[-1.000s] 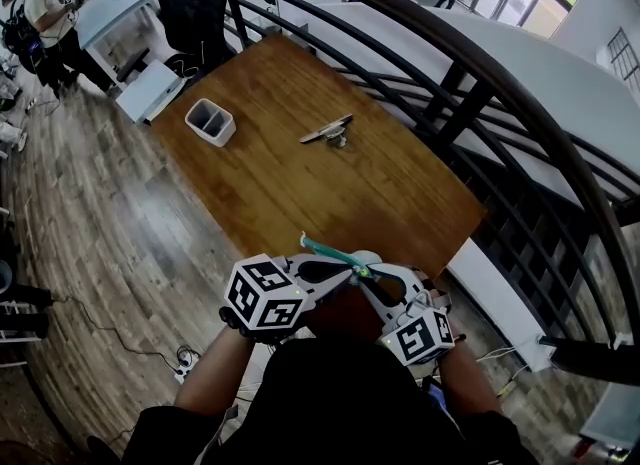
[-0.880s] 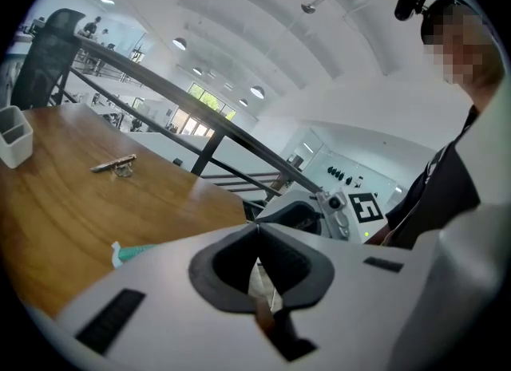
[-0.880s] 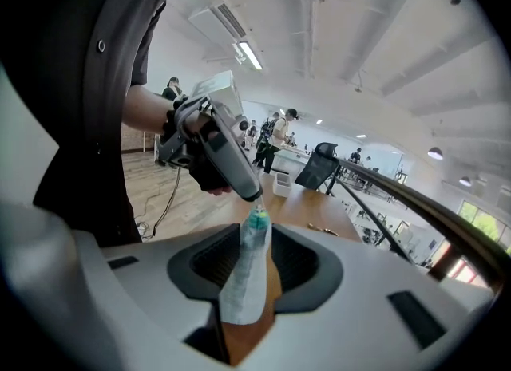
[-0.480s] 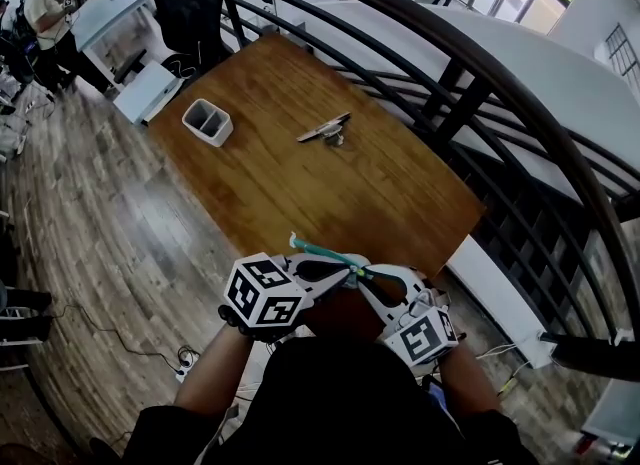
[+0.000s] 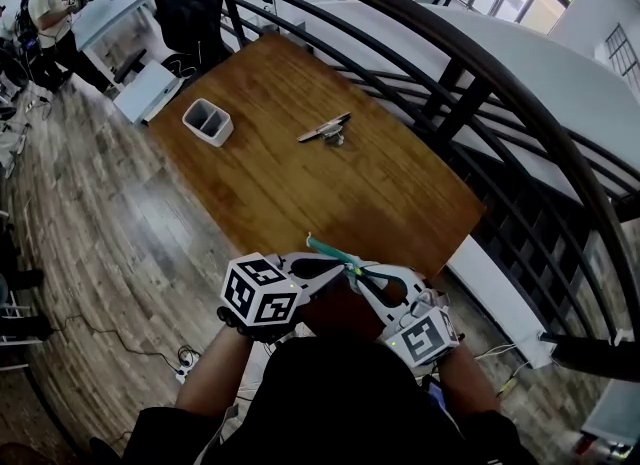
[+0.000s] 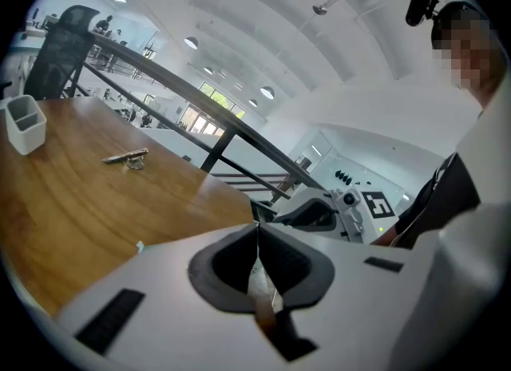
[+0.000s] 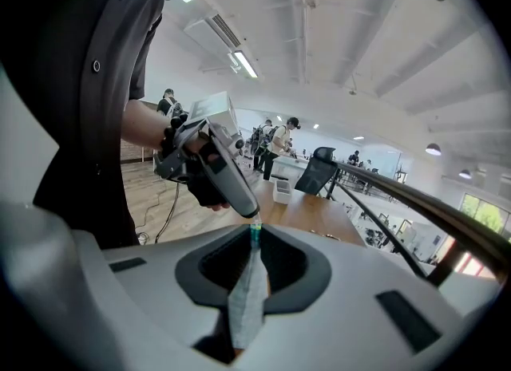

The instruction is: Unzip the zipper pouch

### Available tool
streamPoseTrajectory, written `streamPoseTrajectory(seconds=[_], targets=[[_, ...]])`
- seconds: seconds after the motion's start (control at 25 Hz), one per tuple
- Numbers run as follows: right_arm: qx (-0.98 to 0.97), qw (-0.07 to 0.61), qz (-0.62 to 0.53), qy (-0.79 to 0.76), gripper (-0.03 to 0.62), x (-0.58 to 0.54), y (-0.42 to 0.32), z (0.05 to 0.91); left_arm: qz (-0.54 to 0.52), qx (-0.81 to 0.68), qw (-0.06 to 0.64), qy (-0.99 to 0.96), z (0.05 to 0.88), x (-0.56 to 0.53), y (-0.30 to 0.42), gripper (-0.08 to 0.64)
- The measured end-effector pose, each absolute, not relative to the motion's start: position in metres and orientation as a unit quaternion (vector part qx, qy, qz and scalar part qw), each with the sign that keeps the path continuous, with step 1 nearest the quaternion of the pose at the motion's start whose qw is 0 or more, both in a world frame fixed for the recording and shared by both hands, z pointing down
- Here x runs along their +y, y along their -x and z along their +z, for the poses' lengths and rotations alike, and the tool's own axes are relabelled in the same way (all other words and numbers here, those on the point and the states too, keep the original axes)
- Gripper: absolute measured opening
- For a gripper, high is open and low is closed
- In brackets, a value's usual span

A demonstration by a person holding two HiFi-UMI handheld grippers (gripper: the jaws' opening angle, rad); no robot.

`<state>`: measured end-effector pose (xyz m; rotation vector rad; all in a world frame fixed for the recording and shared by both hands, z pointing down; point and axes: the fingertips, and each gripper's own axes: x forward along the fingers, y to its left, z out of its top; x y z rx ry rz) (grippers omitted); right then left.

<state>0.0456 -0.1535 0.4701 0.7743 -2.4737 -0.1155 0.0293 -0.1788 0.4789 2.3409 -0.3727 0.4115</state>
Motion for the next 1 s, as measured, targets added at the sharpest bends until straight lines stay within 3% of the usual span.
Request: streamPoseTrajectory(seconds=[0.56,0.88,1.0], targets=[[-0.916,0.270,-0.053,-0.293,0.034,-0.154,-0.046,0.468,0.167,-0.163,0.345,-0.909,0.482,-0.184,-0.026,0.017],[-0.912,0.272,-0.053,-0.303,0.032,-0.159,-0.047,0.465,0.230,-0.223,0.279,-0.905,0.492,-0.197,-0.020,0.015],[-0.913,0.268,-0.046,-0.304,0.032,-0.160,-0.050,0.463,0.213,-0.231,0.308,-0.898,0.494,-0.204,-0.011,0.015]])
